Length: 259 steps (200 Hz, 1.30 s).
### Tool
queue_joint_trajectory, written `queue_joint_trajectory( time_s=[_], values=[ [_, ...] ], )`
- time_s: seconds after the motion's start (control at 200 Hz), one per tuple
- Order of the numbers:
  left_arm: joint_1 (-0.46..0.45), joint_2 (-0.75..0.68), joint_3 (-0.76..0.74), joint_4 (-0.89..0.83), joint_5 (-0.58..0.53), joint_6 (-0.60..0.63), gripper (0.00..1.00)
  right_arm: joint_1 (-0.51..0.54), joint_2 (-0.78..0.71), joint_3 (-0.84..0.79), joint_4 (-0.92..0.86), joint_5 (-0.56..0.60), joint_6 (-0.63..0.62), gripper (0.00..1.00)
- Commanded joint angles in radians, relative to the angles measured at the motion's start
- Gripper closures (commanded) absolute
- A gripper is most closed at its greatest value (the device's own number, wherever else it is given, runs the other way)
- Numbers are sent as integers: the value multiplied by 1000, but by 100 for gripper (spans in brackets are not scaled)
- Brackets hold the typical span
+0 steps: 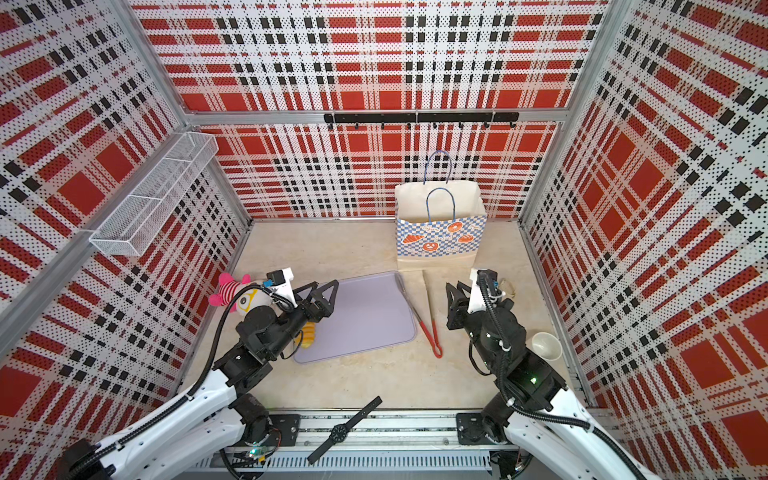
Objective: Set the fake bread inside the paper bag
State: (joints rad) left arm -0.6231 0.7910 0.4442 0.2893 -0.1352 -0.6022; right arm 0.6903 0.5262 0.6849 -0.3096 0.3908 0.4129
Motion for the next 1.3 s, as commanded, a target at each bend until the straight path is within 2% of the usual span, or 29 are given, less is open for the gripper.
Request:
queue_joint_trajectory(
  time_s=[0.0,0.19,0.346,0.601,0.782,0.882,0.982,1.293],
  values=[
    [-6,10,26,15,4,-13,2,-3,-38,-31,-48,25,19,69],
    [-9,31,-1,29,5,-39,2,-3,19,-79,-67,-15,20,58],
    [-21,82,-10,41,9,-46,2,-3,69,-159,6,-18,57,49],
    [-50,225,-31,158,44,-54,2,-4,347,-163,50,-69,59,45],
    [-48,368,-46,261,173,2,2,-33,518,-154,118,-129,52,49],
    [-44,440,-34,314,293,10,0,-91,586,-153,146,-176,49,54],
    [-46,490,-31,339,341,18,1,-144,642,-160,172,-220,41,57],
    [-44,453,-57,342,331,64,0,-233,755,-180,245,-358,-2,68]
  ],
)
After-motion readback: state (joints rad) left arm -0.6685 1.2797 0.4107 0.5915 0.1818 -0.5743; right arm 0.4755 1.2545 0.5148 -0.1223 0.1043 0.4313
